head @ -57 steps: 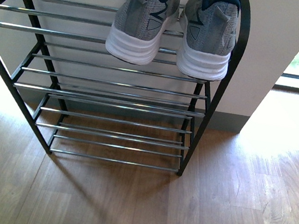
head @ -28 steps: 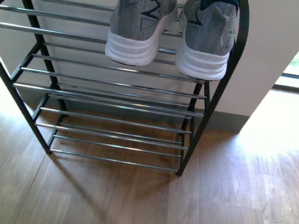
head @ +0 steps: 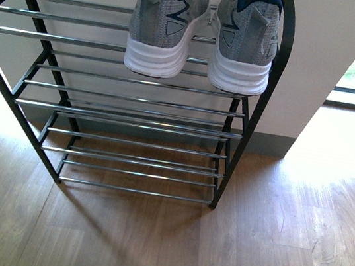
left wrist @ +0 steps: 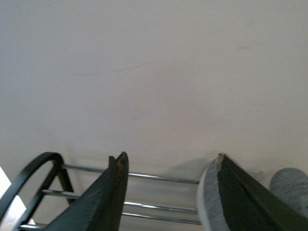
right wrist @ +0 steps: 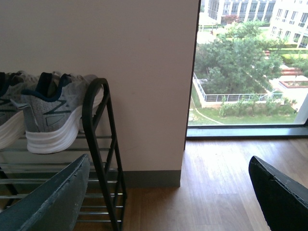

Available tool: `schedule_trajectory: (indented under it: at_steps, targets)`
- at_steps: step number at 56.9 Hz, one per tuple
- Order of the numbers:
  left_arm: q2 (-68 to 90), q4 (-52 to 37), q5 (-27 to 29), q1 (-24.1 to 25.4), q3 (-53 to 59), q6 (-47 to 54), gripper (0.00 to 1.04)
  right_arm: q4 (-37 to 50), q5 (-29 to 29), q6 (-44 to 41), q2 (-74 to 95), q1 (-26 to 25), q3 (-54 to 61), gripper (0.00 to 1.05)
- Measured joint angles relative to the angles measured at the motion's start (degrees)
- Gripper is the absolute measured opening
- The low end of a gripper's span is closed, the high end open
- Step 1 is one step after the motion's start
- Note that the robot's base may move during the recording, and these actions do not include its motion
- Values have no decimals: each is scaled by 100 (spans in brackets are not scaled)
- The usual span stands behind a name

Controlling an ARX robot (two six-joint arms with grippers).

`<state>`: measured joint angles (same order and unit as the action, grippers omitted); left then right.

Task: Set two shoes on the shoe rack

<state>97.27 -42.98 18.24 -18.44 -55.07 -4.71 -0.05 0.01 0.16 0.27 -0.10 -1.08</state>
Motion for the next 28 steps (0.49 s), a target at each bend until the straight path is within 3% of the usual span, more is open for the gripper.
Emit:
schedule_trajectory:
  at_steps: [12,28]
  targets:
    - [-1335,-970,-603,566,2389,363,2,0,2,0,0,0,0,96]
    - [-2326,-1134,-970,968,3598,400,1,0,0,0,0,0,0,96]
